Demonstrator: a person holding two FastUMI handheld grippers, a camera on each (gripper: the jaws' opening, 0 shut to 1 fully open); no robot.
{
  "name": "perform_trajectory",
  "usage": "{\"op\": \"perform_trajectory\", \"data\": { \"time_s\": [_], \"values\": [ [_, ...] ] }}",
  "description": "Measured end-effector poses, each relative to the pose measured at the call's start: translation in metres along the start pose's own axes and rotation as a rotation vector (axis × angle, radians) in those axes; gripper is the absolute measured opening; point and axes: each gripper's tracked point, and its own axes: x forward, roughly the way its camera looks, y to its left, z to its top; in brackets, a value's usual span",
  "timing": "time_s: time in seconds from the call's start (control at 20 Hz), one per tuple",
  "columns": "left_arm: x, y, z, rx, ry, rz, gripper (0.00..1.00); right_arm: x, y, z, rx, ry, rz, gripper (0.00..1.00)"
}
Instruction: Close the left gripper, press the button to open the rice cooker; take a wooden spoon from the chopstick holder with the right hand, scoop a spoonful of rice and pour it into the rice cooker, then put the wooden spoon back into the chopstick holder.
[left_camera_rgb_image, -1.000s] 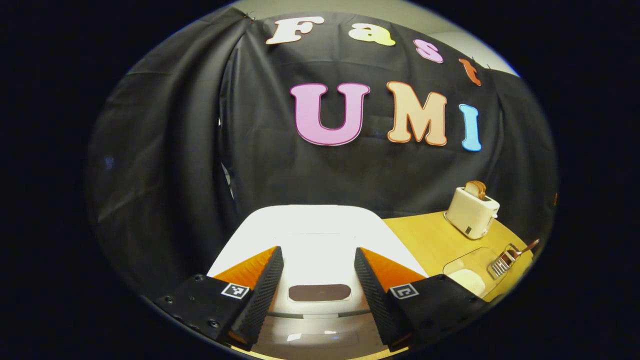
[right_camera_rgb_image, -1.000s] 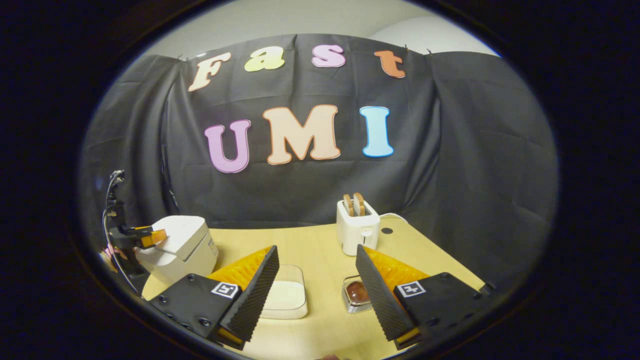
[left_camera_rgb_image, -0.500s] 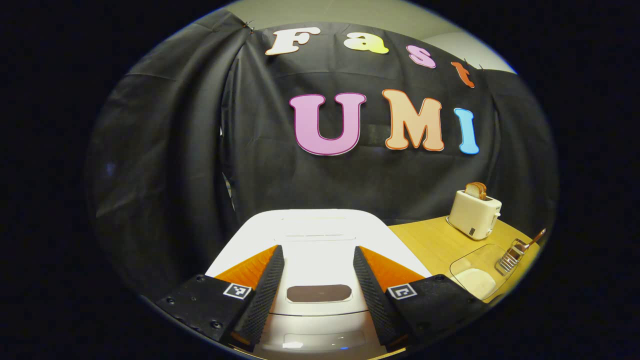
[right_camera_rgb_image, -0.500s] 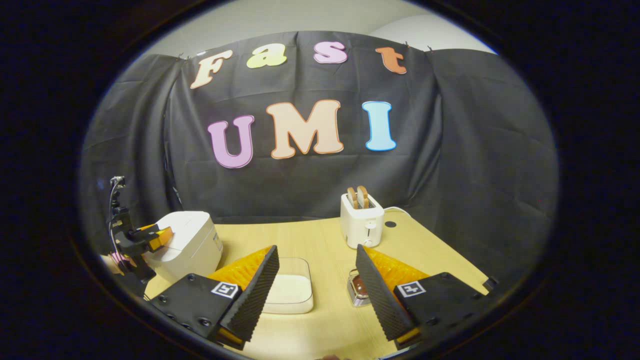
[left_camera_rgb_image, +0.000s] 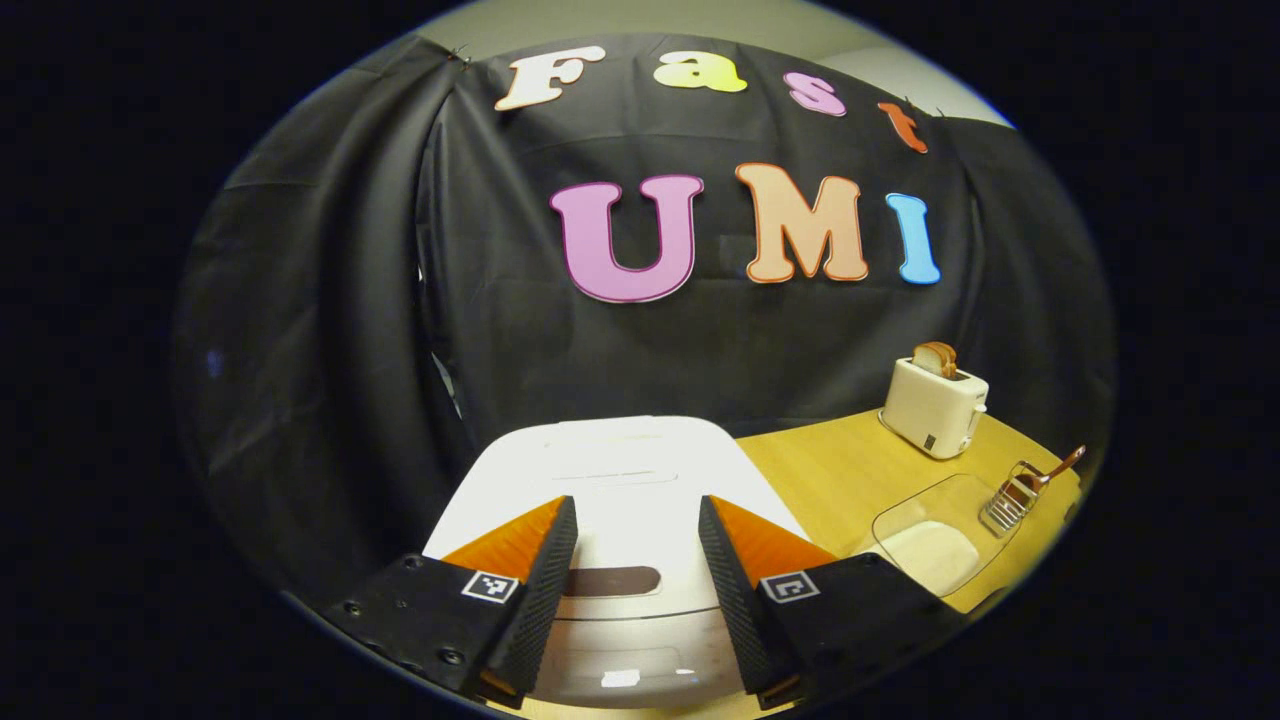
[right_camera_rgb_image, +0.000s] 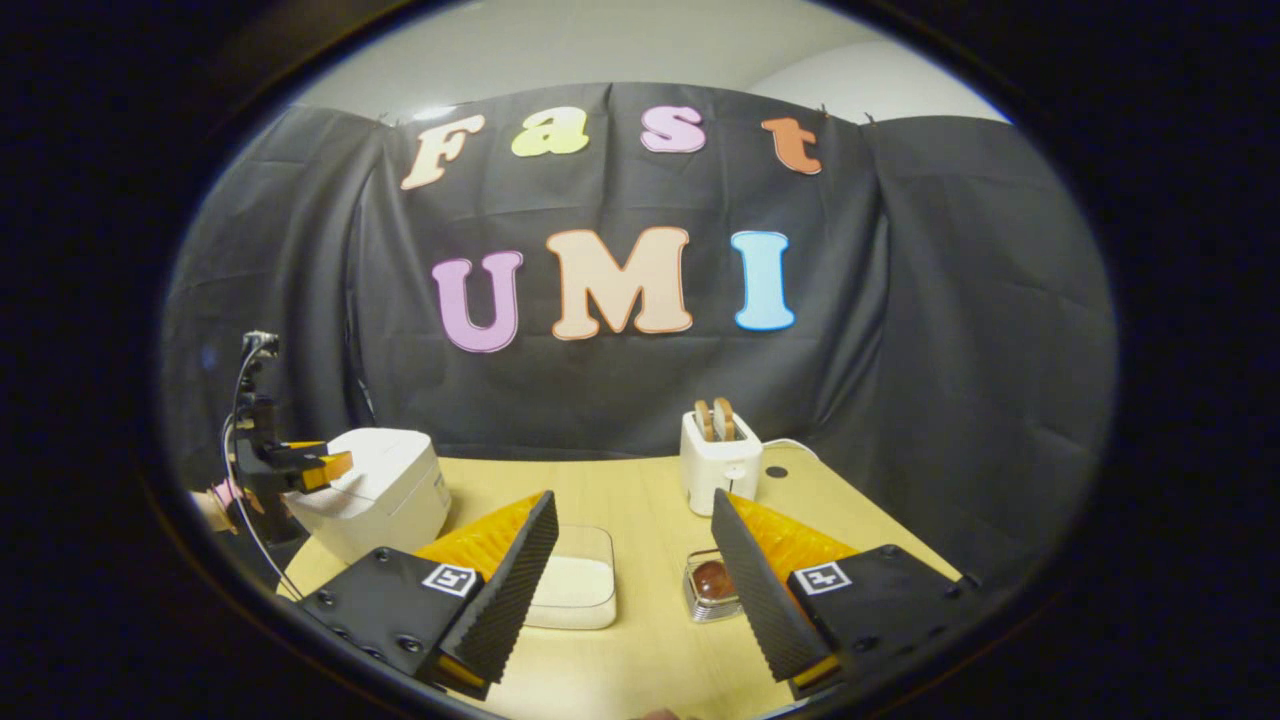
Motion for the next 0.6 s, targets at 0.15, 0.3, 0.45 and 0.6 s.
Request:
{"op": "perform_trajectory", "data": {
  "time_s": [0.15, 0.3, 0.45, 0.6],
  "values": [
    [-0.031, -0.032, 0.025, -0.007, -0.041, -0.034, 0.72, -0.007, -0.005, 0.009, -0.002, -0.031, 0.026, 0.96],
    [-0.064, -0.068, 0.024, -0.065, -0.012, -0.080, 0.72, -0.020, -0.016, 0.020, -0.022, -0.063, 0.051, 0.96],
    [-0.094, -0.091, 0.021, -0.123, 0.020, -0.102, 0.77, -0.037, -0.032, 0.021, -0.040, -0.077, 0.055, 0.96],
    [-0.116, -0.109, 0.017, -0.143, 0.034, -0.124, 0.83, -0.053, -0.045, 0.017, -0.035, -0.083, 0.046, 0.96]
  ]
}}
